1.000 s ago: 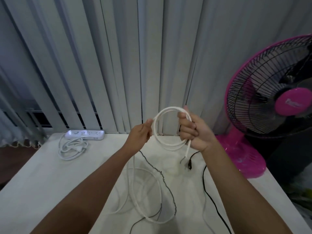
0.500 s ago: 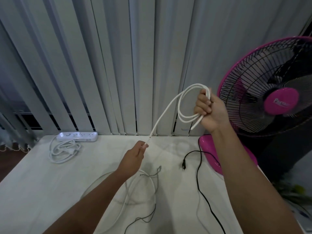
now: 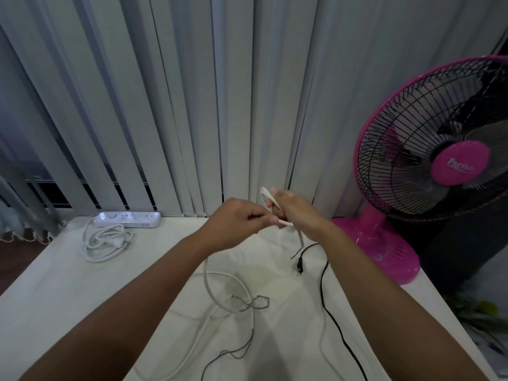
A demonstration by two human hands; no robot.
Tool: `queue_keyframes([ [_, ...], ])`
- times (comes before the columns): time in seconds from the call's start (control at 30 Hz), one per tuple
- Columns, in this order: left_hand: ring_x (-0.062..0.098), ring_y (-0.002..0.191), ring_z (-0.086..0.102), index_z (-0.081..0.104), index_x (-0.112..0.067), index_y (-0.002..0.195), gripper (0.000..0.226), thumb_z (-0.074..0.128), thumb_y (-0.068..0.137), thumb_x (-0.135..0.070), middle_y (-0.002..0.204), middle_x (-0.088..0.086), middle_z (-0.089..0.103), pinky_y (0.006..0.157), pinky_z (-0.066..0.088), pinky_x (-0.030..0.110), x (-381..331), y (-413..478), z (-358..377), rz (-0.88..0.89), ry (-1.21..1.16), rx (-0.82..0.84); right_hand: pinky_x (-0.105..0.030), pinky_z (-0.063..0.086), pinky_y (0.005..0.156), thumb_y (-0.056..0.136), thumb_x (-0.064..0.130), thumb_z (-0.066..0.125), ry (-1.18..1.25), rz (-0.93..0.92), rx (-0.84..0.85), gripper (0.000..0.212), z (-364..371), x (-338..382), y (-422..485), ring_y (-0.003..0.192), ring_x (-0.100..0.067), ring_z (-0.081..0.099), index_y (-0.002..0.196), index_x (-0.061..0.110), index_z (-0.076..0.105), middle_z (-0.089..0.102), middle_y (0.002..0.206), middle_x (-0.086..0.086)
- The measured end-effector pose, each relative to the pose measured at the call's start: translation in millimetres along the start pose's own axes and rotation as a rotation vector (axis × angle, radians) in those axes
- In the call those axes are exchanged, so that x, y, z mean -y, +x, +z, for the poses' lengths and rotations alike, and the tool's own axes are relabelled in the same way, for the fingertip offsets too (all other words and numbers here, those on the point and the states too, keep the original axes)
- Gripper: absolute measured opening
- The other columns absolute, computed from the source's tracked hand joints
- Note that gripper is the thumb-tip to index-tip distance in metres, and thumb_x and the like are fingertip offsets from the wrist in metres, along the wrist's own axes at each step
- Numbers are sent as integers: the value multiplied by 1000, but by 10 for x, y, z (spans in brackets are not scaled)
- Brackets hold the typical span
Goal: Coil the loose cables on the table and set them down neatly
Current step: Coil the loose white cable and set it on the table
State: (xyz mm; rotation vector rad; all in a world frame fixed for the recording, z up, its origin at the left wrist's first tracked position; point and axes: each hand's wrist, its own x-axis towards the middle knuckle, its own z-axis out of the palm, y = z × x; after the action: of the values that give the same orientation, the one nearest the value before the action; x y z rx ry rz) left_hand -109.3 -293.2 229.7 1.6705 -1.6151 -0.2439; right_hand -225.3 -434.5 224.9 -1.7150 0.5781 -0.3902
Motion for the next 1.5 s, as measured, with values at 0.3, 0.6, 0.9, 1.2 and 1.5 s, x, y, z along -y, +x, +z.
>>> queue_keyframes([
  [0.3, 11, 52, 46, 52, -22, 65, 71, 39, 56, -92, 55, -7, 52, 52, 36, 29, 393, 2, -131, -320, 183, -134, -17, 22, 32, 97, 52, 41, 199, 285, 357, 48, 69, -17, -112, 33, -7, 24, 80, 13, 63, 43, 51, 2],
  [0.6, 17, 56, 46, 45, -11, 62, 73, 22, 76, -79, 55, -2, 47, 56, 34, 33, 506, 52, -43, -385, 131, -228, -14, 20, 28, 92, 50, 50, 329, 376, 747, 36, 37, 87, -190, 29, 0, 22, 79, 16, 56, 35, 45, 9],
  [0.9, 17, 55, 45, 51, -14, 63, 73, 33, 72, -84, 59, 5, 50, 63, 37, 30, 676, -101, 227, -496, -263, -151, -17, 17, 30, 89, 42, 59, 1088, 201, 782, 36, -225, 206, -186, 30, -7, 23, 84, 6, 56, 28, 46, 6],
  [1.2, 19, 57, 51, 38, -23, 98, 23, 33, 99, -45, 65, 3, 54, 59, 40, 31, 795, -576, 833, -517, -101, -68, -15, 17, 27, 98, 49, 37, 1247, -54, 135, 47, -469, 252, -37, 24, -8, 23, 73, 13, 54, 35, 38, 4],
  [1.5, -2, 50, 48, 63, -19, 108, 27, 45, 99, -37, 64, -1, 49, 53, 38, 10, 732, -717, 809, -557, -179, 286, -19, 19, 33, 99, 44, 42, 551, 1, -324, 38, -198, -170, 92, 33, -6, 23, 73, 18, 49, 33, 45, 6],
])
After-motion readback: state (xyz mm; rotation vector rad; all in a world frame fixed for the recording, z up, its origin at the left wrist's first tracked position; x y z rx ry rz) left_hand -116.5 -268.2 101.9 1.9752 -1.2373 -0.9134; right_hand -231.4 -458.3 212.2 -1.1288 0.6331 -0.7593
